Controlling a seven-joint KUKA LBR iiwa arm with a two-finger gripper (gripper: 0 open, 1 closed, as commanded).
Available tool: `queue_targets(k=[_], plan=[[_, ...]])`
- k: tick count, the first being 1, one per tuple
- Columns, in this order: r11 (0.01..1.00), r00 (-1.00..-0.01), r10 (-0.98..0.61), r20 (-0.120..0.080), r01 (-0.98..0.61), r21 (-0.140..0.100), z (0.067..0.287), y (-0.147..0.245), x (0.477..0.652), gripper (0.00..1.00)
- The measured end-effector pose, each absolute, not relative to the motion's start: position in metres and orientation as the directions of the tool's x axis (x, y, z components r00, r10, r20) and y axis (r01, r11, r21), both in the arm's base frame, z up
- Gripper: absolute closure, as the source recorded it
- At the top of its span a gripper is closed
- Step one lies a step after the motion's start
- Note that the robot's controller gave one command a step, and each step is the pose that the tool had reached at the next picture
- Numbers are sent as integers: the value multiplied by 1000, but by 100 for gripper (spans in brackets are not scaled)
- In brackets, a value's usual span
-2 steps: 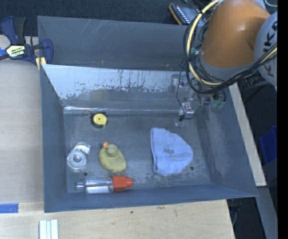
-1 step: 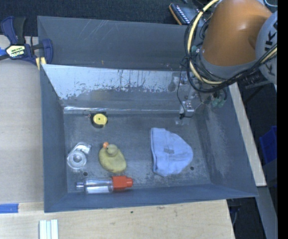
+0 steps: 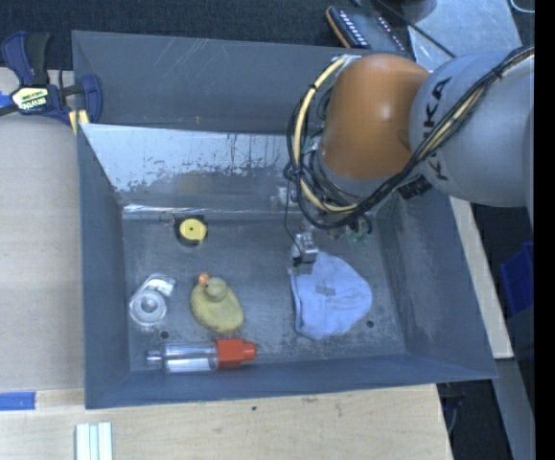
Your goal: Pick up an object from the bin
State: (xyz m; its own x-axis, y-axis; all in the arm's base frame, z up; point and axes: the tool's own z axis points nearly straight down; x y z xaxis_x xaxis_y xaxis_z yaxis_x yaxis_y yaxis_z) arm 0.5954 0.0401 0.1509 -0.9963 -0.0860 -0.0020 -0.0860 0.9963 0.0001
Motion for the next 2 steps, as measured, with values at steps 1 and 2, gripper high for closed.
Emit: queue_targets(k=[1, 2], plan=[[996, -996, 90, -5, 90, 0, 129, 1, 581, 0], [997, -997, -81, -8, -81, -1, 71, -26, 567, 100]])
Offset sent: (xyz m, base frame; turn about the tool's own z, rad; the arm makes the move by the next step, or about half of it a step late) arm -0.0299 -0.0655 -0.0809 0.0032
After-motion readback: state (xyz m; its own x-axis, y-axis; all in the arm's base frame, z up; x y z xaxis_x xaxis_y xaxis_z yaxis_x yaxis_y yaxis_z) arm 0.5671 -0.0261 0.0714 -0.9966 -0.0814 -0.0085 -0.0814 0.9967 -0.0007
